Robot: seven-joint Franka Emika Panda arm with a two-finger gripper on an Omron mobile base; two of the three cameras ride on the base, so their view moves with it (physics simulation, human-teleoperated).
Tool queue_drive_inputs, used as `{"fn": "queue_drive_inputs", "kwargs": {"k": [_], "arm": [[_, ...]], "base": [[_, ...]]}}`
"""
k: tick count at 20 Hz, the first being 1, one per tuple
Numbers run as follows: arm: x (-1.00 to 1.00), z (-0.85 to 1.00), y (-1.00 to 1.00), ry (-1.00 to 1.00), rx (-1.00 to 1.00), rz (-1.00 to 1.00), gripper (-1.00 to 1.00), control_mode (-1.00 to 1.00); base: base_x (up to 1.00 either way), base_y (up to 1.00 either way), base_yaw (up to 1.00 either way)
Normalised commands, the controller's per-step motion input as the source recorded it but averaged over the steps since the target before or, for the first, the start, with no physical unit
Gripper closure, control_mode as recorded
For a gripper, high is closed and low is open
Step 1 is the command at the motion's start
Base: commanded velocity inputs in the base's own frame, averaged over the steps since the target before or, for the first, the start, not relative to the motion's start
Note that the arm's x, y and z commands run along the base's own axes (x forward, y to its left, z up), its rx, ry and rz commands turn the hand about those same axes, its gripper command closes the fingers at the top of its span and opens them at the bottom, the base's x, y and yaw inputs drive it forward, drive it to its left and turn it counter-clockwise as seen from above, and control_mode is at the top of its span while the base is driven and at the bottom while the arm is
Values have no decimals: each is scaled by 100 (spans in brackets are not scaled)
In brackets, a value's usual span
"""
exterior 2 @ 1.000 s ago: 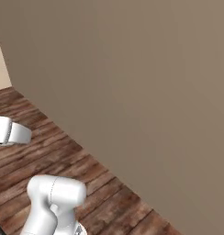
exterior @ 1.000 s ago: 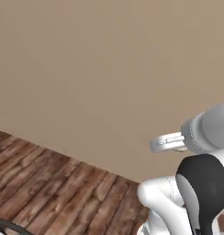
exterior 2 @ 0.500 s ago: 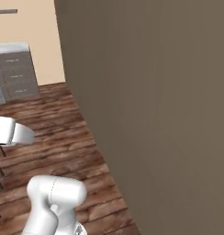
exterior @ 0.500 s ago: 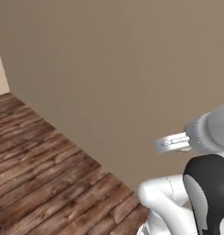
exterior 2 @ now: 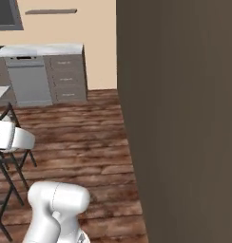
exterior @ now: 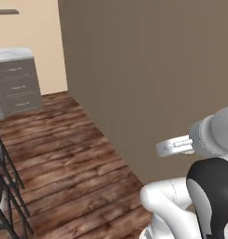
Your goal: Grab the garlic and lemon wedge from the fridge, place them in the blender, close the lid, and turn on the blender to create a marinade.
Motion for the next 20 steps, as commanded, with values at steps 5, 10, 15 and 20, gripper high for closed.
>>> {"fn": "queue_drive_inputs", "kwargs": {"k": [5, 10, 15, 20], "arm": [[0, 0, 0, 0, 0, 0, 100, 100], [0, 0, 0, 0, 0, 0, 100, 100], [0, 0, 0, 0, 0, 0, 100, 100], [0, 0, 0, 0, 0, 0, 100, 100]], "base": [[100, 0, 45], [100, -10, 47], [100, -33, 45], [100, -45, 42]]}}
